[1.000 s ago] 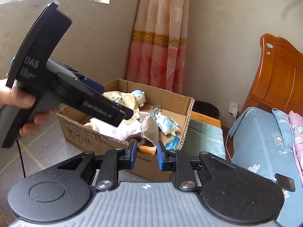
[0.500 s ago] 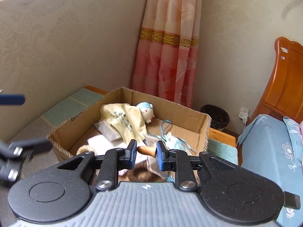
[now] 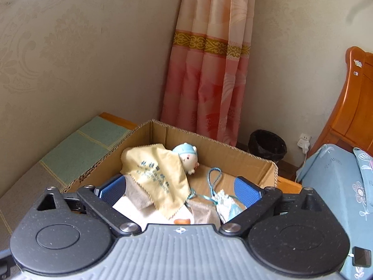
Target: Organize soft objects
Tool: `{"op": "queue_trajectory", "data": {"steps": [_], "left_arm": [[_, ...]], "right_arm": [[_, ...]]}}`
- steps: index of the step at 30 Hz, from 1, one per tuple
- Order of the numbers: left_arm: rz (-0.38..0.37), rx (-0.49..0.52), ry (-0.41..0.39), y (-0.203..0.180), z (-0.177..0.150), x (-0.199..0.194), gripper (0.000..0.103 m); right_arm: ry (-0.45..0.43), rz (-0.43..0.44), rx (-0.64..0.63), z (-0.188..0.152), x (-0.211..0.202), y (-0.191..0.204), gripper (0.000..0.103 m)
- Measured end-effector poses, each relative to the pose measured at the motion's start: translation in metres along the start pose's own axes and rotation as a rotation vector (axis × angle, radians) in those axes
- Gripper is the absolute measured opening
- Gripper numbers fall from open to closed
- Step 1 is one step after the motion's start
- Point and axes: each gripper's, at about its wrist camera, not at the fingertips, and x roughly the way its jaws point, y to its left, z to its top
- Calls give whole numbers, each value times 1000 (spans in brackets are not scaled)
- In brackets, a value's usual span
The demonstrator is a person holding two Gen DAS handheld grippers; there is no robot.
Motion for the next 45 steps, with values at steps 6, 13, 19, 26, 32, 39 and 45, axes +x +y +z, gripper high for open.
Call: {"op": "queue_trajectory", "data": {"steps": [6, 13, 19, 26, 32, 39, 45], "left_arm": [[31, -48, 64, 4, 9, -1, 102], [64, -70, 129, 0, 16, 0, 102], [54, -72, 164, -8, 16, 0, 102], [36, -75, 171, -15, 17, -3, 102], [36, -79, 175, -17, 21, -2, 102], [33, -77, 175, -18, 22, -4, 102], [27, -78, 173, -18, 23, -5, 102]], "right_arm": [[81, -70, -31, -11, -28, 14, 103], [192, -201, 67, -39, -62, 13, 103], [217, -211, 206, -64, -86, 10, 103], [201, -217, 306, -71, -99, 4, 103], [199, -207, 320, -73, -100, 4, 103], [189, -210, 323, -71, -102, 2, 103], [181, -215, 327, -70, -104, 0, 103]]}}
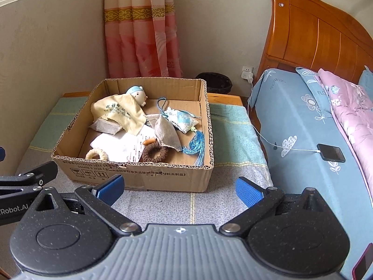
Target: Organize soft objects
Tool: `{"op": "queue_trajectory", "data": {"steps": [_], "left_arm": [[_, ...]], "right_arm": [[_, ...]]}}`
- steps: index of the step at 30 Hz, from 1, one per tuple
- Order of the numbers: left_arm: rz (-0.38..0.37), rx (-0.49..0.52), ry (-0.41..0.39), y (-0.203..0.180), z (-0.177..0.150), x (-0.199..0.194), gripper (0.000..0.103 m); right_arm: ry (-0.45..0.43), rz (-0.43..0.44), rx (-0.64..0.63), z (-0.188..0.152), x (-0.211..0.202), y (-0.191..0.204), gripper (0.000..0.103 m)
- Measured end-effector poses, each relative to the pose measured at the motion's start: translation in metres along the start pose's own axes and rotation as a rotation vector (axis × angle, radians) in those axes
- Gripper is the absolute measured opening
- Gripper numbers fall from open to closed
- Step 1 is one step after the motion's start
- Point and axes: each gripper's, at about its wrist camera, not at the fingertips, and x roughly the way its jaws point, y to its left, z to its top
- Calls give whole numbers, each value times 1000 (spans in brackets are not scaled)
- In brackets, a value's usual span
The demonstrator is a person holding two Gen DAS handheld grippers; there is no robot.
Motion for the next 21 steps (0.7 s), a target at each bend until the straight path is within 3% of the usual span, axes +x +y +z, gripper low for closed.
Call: {"op": "queue_trajectory", "data": {"steps": [21], "left_arm": [[5, -8, 0, 1, 0, 0, 102]], "right_arm": [[-9, 2, -1, 0, -3, 1, 103]]}}
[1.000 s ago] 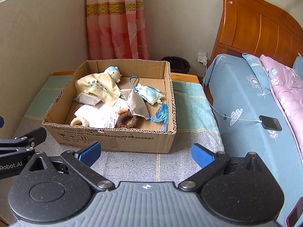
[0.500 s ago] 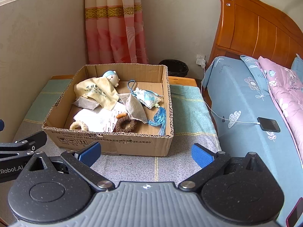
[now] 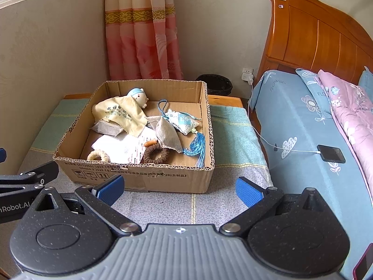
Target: Organize soft objects
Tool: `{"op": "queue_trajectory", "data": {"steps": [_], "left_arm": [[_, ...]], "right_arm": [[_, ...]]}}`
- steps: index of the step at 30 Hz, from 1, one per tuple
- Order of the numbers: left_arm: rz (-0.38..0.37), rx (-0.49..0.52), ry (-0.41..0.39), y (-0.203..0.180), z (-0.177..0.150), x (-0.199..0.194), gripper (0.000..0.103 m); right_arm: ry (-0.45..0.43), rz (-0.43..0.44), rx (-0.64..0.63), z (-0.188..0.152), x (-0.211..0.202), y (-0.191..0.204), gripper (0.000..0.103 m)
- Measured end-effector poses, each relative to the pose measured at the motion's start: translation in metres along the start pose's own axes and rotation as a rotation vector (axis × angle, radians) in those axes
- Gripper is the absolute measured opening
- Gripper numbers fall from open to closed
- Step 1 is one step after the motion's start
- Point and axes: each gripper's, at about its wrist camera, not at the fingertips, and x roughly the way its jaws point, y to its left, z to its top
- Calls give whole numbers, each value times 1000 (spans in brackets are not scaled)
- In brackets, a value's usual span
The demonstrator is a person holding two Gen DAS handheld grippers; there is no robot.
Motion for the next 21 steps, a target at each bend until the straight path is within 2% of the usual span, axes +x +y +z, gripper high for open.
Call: {"op": "queue_trajectory", "data": {"steps": [21], "left_arm": [[2, 1, 1, 0, 0, -1, 102]], "right_arm": [[-10, 5, 9, -1, -4, -2, 103]]}}
